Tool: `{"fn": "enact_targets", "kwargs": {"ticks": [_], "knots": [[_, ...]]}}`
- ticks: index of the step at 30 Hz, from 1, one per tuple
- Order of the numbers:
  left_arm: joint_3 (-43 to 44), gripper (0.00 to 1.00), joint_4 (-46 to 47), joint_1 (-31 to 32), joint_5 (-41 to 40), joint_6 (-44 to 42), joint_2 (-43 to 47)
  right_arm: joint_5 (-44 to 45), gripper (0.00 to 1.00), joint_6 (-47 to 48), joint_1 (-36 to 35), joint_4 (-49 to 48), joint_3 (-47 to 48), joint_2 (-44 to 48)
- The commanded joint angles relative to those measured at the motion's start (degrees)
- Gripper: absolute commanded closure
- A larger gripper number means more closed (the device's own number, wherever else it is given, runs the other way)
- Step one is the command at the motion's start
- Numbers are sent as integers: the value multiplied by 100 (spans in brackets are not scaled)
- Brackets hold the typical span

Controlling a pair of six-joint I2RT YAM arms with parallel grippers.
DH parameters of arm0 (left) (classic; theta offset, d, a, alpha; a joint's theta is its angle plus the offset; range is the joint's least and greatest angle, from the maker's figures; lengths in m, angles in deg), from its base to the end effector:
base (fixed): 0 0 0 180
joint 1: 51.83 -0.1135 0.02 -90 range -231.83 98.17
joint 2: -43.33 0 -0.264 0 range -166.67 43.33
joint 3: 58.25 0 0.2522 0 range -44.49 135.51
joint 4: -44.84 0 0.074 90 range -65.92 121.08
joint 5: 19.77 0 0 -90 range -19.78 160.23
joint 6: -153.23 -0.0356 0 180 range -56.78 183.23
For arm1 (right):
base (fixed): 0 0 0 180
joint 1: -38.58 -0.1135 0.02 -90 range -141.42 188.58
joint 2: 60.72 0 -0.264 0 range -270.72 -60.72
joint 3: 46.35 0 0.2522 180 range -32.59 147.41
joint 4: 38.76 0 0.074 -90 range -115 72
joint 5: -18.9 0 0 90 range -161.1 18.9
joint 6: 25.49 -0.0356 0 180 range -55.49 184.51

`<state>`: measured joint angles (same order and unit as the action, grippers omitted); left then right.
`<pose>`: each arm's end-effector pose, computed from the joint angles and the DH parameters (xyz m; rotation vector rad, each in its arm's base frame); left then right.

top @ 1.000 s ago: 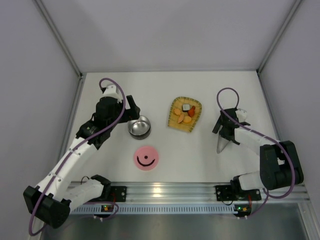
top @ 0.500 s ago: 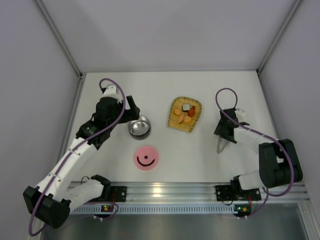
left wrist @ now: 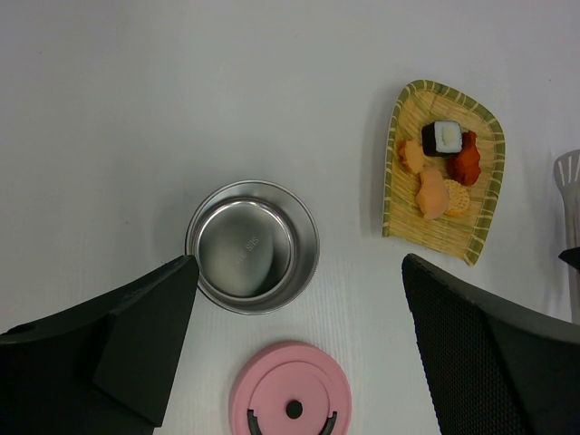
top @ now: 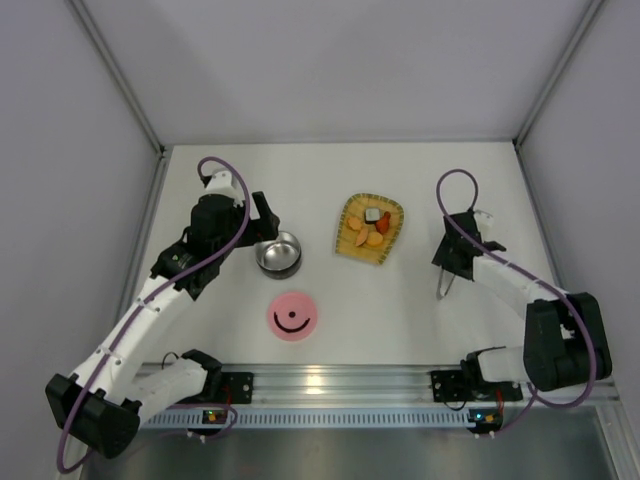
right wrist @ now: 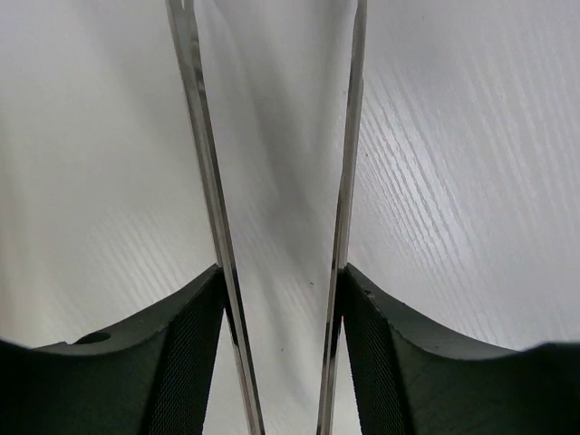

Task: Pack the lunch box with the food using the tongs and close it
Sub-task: Pick up the clamp at the center of the board, then pick up the fake food from the plate.

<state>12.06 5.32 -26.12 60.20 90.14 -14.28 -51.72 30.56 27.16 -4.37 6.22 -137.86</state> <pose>0.2027 -0.0907 0.3427 -0.1322 2.0502 -0.3978 0.2435 0.0371 0.1738 0.6080 2.4421 -0.1268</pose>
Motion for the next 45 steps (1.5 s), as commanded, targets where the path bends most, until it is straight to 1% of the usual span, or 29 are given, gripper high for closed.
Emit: {"fn": "enact_targets", "kwargs": {"ticks": [1, 5, 11, 14, 20, 29, 32, 35, 36, 39, 45], "knots": [[-4, 1, 45, 30, -61, -55, 109, 5, 48, 161, -71, 222, 505, 524], [-4, 1, 36, 30, -44, -55, 109, -4, 48, 214, -71, 442, 593, 902], [-22, 1, 45, 30, -35, -55, 92, -4, 48, 328, -71, 759, 733, 1192], [-22, 1, 53, 30, -35, -46, 74, -48, 50, 389, -71, 925, 830, 1333], [-13, 1, 62, 30, -9, -46, 30, -399, 53, 539, -97, 1294, 1155, 1658], [-13, 1, 80, 30, 18, -29, -5, -953, 53, 724, -246, 1796, 1735, 2063], [-13, 1, 80, 21, 9, -37, -5, -1085, 54, 671, -474, 1875, 1849, 2124], [-22, 1, 80, 30, 26, -37, -14, -857, 55, 505, -983, 1998, 1973, 2072], [-30, 1, 88, 21, 27, -29, -23, -717, 54, 452, -1272, 2016, 1999, 2054], [-30, 1, 97, 21, 35, -29, -23, -480, 54, 302, -1739, 2068, 2069, 1949], [-39, 1, 71, 21, 44, -46, -14, -163, 54, 144, -2258, 2113, 2157, 1694]]}}
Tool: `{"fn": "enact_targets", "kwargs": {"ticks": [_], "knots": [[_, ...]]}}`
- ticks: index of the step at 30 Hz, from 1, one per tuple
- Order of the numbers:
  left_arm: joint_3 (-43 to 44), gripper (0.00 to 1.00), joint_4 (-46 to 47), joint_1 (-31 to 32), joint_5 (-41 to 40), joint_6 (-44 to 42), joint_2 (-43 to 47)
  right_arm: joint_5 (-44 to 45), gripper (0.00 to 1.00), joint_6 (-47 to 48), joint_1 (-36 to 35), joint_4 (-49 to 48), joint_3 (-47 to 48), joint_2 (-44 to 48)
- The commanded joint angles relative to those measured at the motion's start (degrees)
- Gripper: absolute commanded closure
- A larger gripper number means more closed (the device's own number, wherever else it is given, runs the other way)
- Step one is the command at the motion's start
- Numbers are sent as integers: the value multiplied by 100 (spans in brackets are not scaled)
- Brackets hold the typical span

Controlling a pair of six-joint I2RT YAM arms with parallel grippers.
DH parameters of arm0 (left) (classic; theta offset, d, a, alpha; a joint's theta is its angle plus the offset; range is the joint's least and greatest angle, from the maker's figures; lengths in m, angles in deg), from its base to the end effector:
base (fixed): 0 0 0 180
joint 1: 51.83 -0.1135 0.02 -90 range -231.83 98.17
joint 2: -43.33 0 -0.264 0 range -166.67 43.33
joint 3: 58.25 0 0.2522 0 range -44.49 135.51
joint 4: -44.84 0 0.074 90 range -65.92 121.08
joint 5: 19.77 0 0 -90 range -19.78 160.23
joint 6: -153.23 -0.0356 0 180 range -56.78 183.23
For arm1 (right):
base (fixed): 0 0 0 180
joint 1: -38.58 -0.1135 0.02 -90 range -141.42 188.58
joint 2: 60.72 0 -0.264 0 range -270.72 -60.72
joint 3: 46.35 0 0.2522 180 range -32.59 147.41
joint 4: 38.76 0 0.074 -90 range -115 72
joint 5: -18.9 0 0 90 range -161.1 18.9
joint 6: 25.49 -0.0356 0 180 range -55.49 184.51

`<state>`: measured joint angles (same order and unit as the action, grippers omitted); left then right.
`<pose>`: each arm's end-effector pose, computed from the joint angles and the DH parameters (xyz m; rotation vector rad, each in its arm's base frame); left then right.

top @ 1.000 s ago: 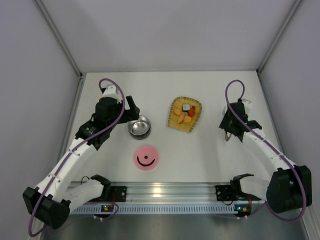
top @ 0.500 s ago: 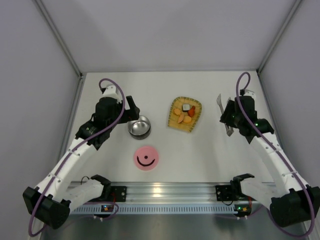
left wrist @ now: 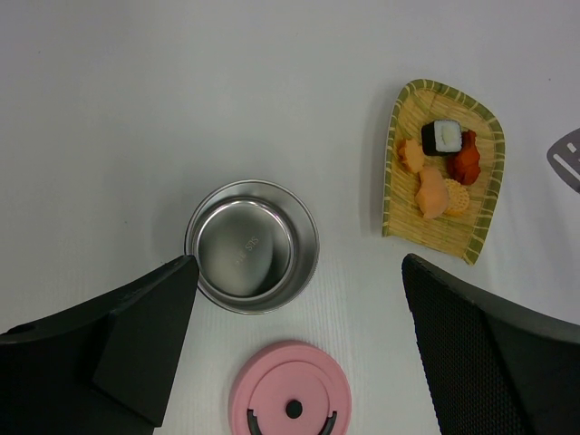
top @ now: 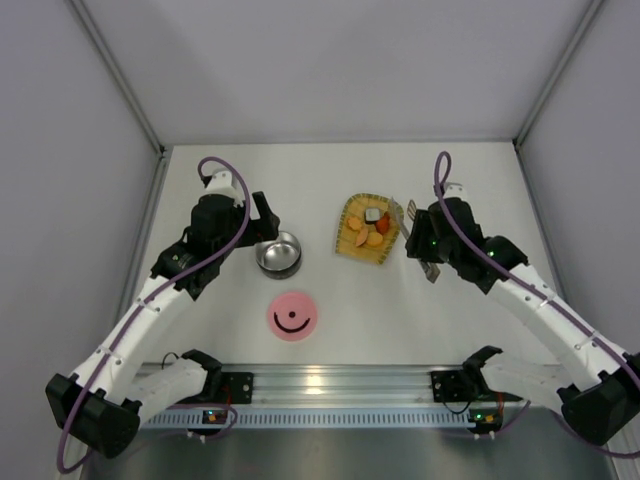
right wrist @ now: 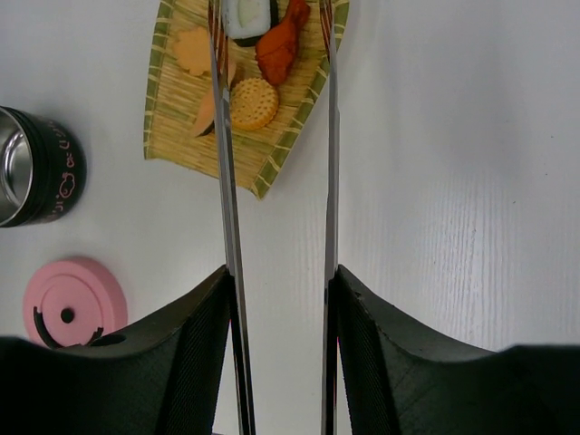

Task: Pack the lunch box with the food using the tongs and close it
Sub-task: Pick up the fake food from the plate.

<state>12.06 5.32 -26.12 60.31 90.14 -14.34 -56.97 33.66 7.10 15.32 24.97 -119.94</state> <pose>0.2028 -0.0909 0.3425 -0.1309 2.0517 -0.3992 0.1855 0.1034 0.3206 0.1138 2.2901 0.2850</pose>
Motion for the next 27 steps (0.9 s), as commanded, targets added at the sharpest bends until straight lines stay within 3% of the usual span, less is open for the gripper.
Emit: {"fn": "enact_targets", "kwargs": {"ticks": [1, 27], "knots": [[-48, 1, 80, 30, 33, -37, -7, 371, 54, -176, -296, 117, 265, -133], [-48, 1, 80, 30, 42, -55, -16, 644, 52, -167, -640, -604, 414, -1627]]}}
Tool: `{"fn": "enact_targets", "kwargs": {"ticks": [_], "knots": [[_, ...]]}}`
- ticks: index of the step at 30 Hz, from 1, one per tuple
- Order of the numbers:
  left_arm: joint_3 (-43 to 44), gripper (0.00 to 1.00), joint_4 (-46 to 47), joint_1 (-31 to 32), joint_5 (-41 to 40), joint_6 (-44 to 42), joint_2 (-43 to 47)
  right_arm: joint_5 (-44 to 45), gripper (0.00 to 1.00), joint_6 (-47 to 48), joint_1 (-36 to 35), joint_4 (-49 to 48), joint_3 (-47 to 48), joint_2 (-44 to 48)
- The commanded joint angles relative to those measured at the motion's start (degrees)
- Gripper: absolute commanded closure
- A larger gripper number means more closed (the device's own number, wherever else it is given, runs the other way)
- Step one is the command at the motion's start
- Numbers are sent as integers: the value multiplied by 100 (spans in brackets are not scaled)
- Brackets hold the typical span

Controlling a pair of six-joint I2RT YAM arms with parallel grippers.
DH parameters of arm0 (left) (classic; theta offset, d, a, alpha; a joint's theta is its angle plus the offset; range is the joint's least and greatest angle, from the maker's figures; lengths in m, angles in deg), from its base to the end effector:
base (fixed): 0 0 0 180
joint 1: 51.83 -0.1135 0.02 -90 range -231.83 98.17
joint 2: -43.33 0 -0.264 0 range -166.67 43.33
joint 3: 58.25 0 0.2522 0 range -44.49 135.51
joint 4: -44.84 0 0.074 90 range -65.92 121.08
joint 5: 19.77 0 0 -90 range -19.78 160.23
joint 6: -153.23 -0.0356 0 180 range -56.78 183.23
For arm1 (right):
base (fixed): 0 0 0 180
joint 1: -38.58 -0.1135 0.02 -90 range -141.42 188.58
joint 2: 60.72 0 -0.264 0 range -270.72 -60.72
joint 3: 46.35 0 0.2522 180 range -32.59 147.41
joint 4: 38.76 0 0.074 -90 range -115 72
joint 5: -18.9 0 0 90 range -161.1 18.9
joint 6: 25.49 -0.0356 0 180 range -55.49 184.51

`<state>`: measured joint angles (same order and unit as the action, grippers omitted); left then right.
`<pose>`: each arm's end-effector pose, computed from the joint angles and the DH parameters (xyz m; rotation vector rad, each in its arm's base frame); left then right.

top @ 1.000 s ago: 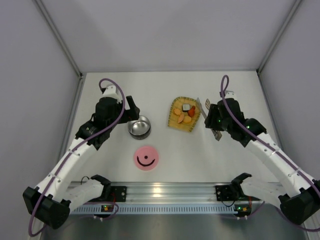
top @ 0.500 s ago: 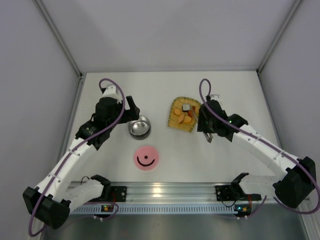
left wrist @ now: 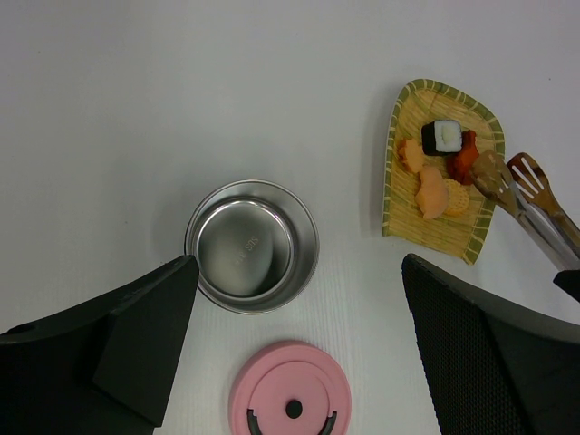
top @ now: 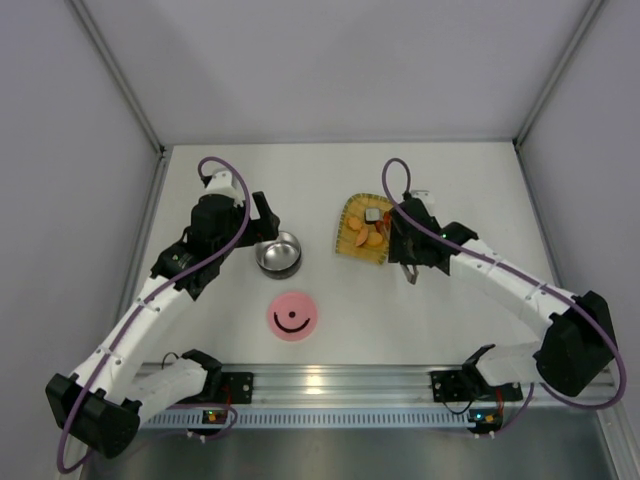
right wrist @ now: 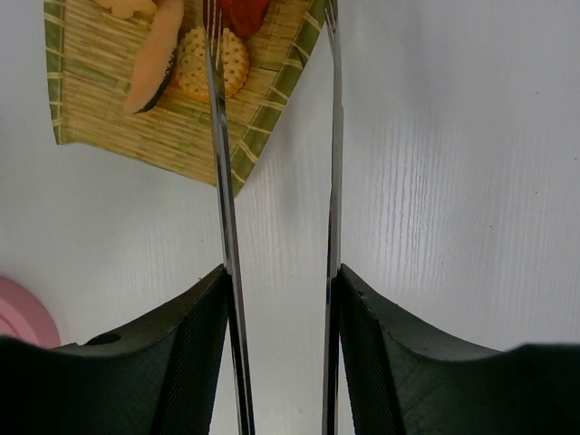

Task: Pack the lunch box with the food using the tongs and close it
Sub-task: Pick up the fake food from the plate.

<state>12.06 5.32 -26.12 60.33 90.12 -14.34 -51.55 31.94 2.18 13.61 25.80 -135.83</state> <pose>0.2028 -0.0909 0.3424 -0.1304 2.0517 -0.3993 0.2205 0.1478 0.2672 0.0499 2.4590 0.0853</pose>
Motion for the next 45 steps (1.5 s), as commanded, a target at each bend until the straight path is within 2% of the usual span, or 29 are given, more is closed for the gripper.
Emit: {"fn": "enact_targets", "kwargs": {"ticks": [1, 30, 40, 45], "knots": [[-48, 1, 80, 30, 40, -44, -16, 102, 52, 6, -148, -425, 348, -82], [-57, 1, 53, 21, 31, -62, -25, 101, 55, 41, -209, -644, 559, -821], [-39, 1, 53, 21, 31, -62, -51, 172, 73, 67, -218, -557, 717, -804], [-48, 1, 71, 21, 40, -53, -78, 277, 77, 94, -227, -363, 832, -514]]}}
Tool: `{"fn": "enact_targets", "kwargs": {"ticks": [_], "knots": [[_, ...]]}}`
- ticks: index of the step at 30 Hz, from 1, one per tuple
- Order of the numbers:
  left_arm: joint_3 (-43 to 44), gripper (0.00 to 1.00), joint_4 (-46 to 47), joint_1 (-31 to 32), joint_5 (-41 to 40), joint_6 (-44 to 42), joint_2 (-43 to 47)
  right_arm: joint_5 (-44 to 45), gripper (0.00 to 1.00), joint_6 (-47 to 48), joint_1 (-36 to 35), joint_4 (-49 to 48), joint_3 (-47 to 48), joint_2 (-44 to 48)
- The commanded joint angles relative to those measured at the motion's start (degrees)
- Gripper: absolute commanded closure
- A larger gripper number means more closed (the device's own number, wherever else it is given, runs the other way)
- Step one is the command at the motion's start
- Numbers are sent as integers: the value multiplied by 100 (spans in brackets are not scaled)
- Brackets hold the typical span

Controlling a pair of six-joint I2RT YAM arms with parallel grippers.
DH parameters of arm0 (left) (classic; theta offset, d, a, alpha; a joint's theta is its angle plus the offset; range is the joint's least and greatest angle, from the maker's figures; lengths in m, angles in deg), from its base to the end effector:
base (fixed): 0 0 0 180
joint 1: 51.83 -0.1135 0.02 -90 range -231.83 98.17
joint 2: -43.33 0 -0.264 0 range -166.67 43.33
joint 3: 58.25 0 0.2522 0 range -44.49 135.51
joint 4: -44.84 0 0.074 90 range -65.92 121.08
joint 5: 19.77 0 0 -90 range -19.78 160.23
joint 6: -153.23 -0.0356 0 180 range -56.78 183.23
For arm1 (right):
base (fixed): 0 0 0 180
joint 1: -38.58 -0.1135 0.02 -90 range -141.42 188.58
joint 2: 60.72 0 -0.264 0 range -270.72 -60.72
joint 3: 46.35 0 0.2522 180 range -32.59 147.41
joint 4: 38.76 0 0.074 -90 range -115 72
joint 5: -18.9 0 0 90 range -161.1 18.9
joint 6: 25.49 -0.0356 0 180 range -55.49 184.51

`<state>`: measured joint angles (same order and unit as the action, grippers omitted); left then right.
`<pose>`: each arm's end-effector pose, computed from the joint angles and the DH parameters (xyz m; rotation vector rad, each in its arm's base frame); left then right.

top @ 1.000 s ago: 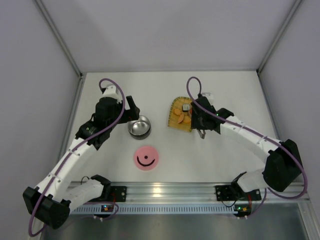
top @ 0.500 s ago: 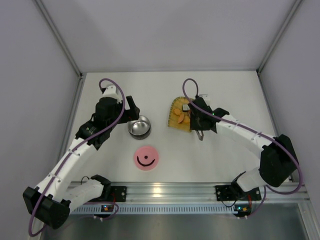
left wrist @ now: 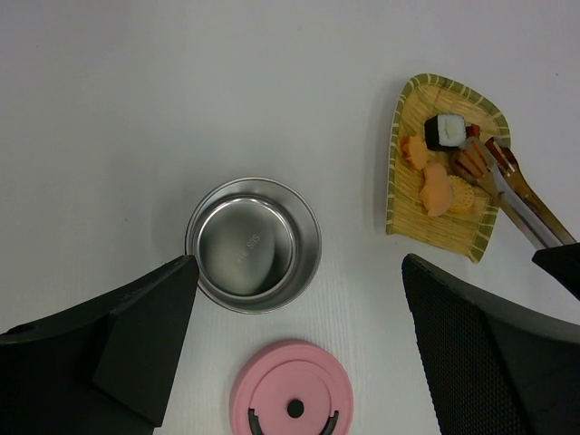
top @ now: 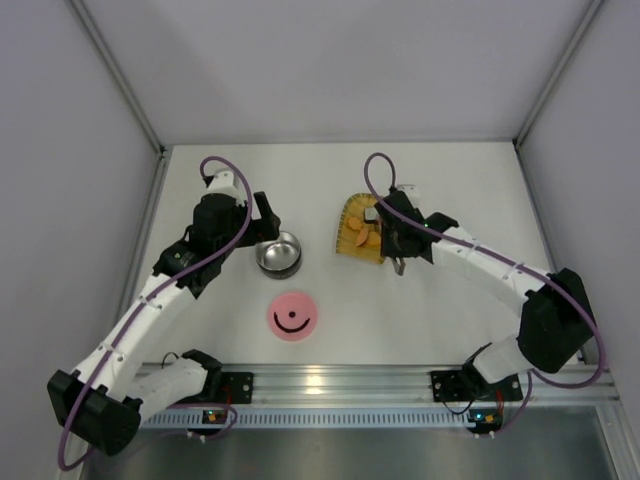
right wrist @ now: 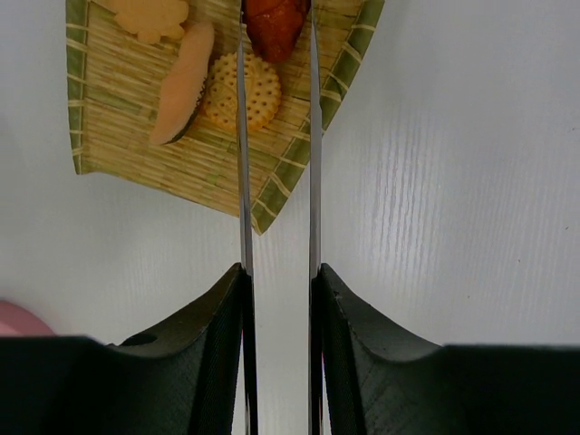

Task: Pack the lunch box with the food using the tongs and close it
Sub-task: Pick up the fake food from the plate.

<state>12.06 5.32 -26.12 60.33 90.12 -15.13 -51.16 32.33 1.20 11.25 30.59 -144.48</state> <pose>0.2057 -0.0922 0.3396 -0.1295 2.0650 -0.3932 0.2462 0.1728 0.2560 0.0172 2.4775 0.0631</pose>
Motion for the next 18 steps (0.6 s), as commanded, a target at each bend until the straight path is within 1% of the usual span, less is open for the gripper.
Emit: {"fn": "enact_targets", "kwargs": {"ticks": [1, 8, 12, 15, 18], "knots": [[-48, 1, 62, 30, 49, -53, -8, 273, 78, 54, -129, -92, 362, 396], [-39, 1, 62, 30, 49, -44, -8, 352, 80, 72, -120, 93, 380, 756], [-39, 1, 53, 30, 14, -44, 1, 238, 81, 89, -164, 180, 423, 879], [-39, 1, 53, 30, -13, -35, -8, 124, 82, 116, -278, 233, 511, 994], [-48, 1, 80, 30, -30, 17, -34, 141, 82, 81, -550, 356, 687, 1029]]}}
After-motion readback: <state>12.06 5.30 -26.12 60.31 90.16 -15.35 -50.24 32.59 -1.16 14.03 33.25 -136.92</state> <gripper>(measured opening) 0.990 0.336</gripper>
